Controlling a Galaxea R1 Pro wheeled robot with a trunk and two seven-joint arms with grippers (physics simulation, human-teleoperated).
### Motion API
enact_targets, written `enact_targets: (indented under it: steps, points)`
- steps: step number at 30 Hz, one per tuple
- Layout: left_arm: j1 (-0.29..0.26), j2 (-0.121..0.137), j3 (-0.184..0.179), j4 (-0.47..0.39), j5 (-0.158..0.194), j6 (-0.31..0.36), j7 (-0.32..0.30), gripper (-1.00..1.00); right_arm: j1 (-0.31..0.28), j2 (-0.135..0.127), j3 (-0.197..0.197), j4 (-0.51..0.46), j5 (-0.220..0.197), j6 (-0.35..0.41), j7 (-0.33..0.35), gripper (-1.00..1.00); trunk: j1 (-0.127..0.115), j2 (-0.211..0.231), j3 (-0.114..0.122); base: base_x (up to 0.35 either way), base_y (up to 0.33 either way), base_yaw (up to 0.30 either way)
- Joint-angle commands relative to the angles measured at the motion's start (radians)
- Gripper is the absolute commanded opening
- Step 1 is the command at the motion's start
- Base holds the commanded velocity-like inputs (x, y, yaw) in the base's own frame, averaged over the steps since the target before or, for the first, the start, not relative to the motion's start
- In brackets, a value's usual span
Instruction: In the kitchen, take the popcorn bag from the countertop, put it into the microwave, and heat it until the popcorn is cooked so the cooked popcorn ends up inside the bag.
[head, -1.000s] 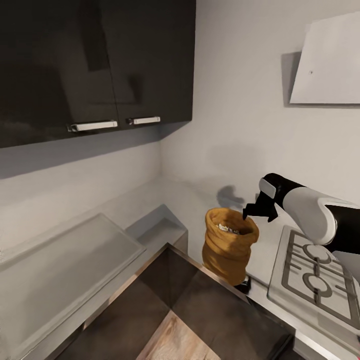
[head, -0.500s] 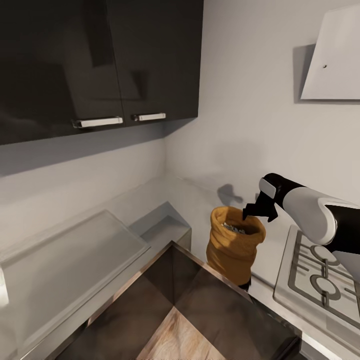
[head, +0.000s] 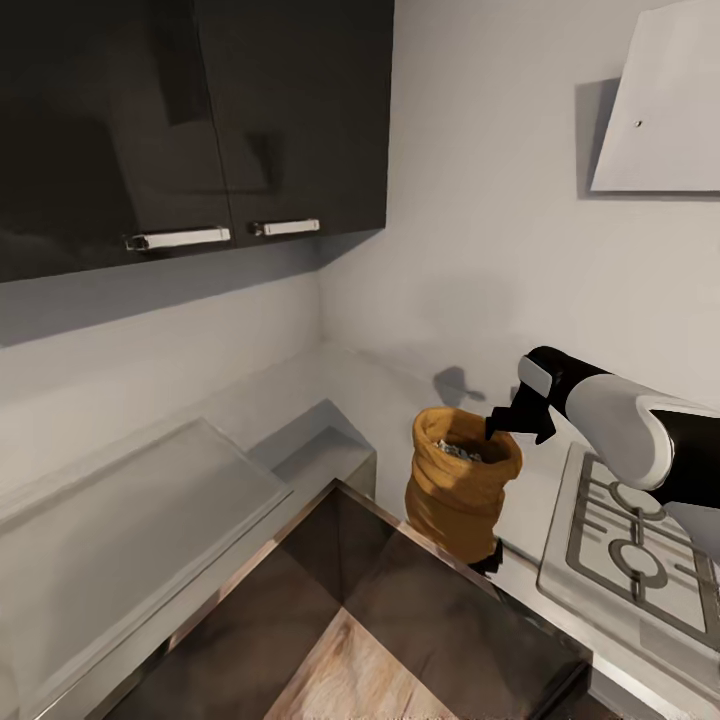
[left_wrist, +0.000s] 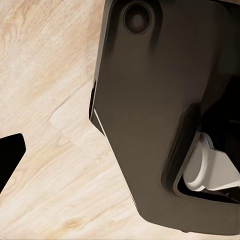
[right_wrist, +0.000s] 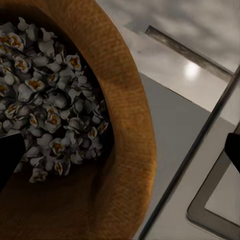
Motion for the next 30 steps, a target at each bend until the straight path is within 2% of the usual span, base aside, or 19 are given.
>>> enact_targets:
  steps: [1,30]
  points:
    - [-0.001,0.000,0.003,0.000,0.001,-0.001,0.000,1.00,-0.002,0.000,-0.009,0.002,0.002,0.000,-0.008,1.00,0.001,-0.002,-0.003,0.000,0.000,-0.005]
    - [-0.001,0.000,0.003,0.000,0.001,0.000,0.000,1.00,-0.002,0.000,-0.010,0.002,0.002,0.000,-0.008,1.00,0.001,-0.002,-0.049,0.000,0.000,0.000]
